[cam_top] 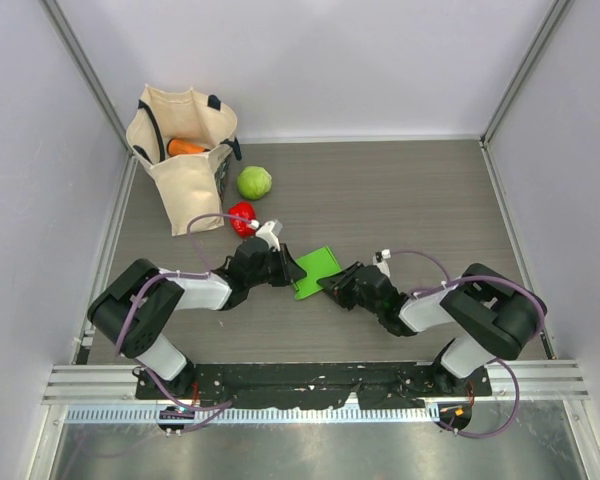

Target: Fold the paper box

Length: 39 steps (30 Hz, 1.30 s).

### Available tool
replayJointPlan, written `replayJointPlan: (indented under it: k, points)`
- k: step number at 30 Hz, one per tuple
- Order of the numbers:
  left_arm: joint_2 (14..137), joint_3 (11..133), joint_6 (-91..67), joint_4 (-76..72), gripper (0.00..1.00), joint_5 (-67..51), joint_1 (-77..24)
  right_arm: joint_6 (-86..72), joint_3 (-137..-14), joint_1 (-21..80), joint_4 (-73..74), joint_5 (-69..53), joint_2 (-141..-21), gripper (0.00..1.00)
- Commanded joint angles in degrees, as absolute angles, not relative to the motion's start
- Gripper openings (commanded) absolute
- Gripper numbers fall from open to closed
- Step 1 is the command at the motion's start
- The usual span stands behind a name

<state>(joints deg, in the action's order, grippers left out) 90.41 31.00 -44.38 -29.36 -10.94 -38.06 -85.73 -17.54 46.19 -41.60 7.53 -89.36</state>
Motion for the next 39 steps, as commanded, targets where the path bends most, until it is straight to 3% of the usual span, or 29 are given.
replayJointPlan:
  k: [1, 5, 9, 14, 18, 24, 31, 39]
  points:
    - [91.2, 29.5, -43.2, -33.1, 0.1, -10.0, -37.7, -77.7, -17.3, 45.9, -40.1, 3.2, -82.5, 0.32]
    - [90.7, 29.4, -42.7, -31.6, 0.1, -10.8, -37.7, -64.2, -20.6, 45.4, -19.7, 1.8, -73.0, 0.43]
    - [90.0, 28.7, -42.8, -31.8, 0.1, -11.2, -37.7, -51.9, -21.9, 38.4, -13.5, -8.0, -64.0, 0.52]
    - [89.7, 28.6, -42.9, -31.6, 0.1, -11.4, -37.7, -41.3, -31.0, 26.4, -12.0, -28.0, -69.7, 0.53]
    - [89.2, 28.7, -42.8, -30.5, 0.1, -11.0, -37.7, -38.5, -38.7, 24.3, -17.0, -37.3, -80.7, 0.4]
    - [88.7, 28.8, -42.3, -29.4, 0.1, -10.6, -37.7, -42.4, -35.9, 22.6, -35.4, -44.8, -93.3, 0.23]
    - [88.5, 29.7, -41.9, -29.0, 0.11, -11.3, -37.7, -52.3, -28.6, 21.4, -62.6, -47.3, -105.6, 0.2]
    - [84.8, 30.6, -41.0, -25.5, 0.2, -10.8, -37.7, -58.5, -26.8, 20.0, -69.8, -48.0, -107.6, 0.19]
